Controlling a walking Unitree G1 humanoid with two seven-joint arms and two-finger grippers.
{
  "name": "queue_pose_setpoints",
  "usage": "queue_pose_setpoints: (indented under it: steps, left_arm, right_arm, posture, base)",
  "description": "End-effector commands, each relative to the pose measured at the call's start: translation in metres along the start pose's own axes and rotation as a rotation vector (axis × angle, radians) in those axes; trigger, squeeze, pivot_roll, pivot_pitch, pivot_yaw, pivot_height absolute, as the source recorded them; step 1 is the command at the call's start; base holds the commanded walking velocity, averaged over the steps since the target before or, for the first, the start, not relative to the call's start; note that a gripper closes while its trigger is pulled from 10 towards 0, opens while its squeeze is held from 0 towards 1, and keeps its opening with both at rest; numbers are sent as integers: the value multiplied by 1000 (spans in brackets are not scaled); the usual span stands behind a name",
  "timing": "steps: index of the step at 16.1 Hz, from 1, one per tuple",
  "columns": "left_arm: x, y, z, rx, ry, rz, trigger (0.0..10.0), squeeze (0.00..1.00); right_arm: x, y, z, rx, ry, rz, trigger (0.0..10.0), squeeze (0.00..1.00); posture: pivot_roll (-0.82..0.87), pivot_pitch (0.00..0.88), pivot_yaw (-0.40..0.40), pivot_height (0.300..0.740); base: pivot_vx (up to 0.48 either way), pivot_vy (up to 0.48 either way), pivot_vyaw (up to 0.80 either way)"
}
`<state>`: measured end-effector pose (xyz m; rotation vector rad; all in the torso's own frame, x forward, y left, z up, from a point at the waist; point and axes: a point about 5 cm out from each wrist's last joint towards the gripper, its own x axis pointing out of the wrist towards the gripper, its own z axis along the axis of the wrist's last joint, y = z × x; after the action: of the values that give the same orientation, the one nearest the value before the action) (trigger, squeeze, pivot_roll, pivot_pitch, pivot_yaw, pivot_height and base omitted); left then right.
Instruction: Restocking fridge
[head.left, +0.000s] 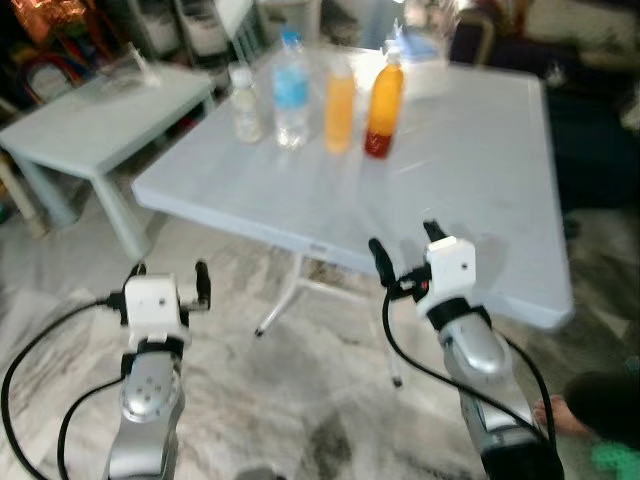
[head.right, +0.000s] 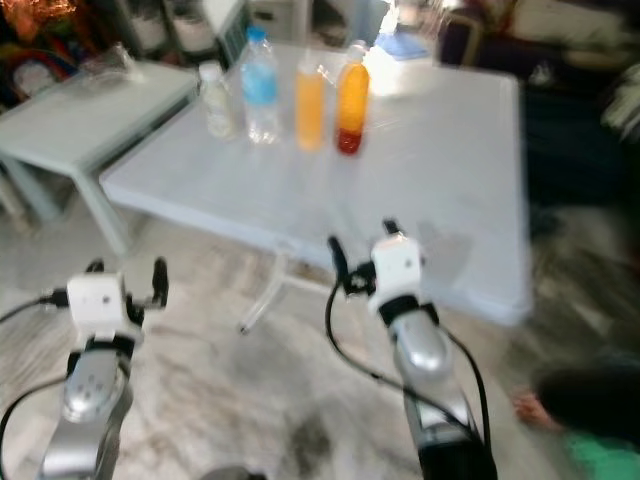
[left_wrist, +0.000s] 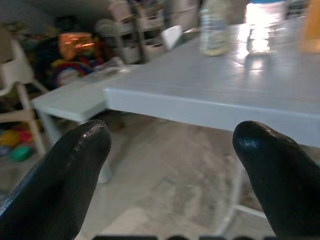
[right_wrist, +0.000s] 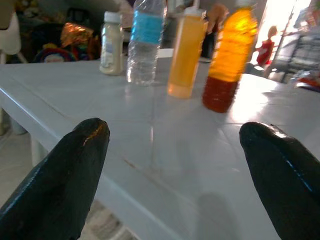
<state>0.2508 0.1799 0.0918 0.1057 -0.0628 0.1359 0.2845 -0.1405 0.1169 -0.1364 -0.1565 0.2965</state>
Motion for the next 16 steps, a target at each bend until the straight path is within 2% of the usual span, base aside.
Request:
queue_pose_setpoints:
  steps: [1, 3, 9, 11, 16]
  left_arm:
    - [1, -5, 3, -10, -12, -13, 10000, 0]
    - [1, -6, 2, -24, -4, -11, 10000, 0]
    - [4, -7, 4, -25, -12, -14, 10000, 0]
    - [2, -6, 4, -19, -15, -16, 10000, 0]
    - [-12, 8, 1, 6, -21, -33, 10000, 0]
  right_arm:
    - [-4, -9, 0, -11, 7, -28, 10000, 0]
    - [-3, -9, -1, -4, 9, -33, 10000, 0]
    - [-2, -9, 0, -4, 8, -39, 10000, 0]
    - [-2, -10, 0, -13, 6, -50, 10000, 0]
    - [-8, -29, 3, -59, 2, -193, 10000, 0]
  posture:
    - [-58, 45, 21, 740]
    - [-57, 45, 21, 740]
    - [-56, 57, 21, 740]
    - [-55, 63, 25, 740]
    - [-56, 75, 21, 740]
  base:
    - [454, 0, 575]
    - [429, 0, 0]
    - [368, 301, 0]
    - [0, 129, 0]
    - [0, 0, 0]
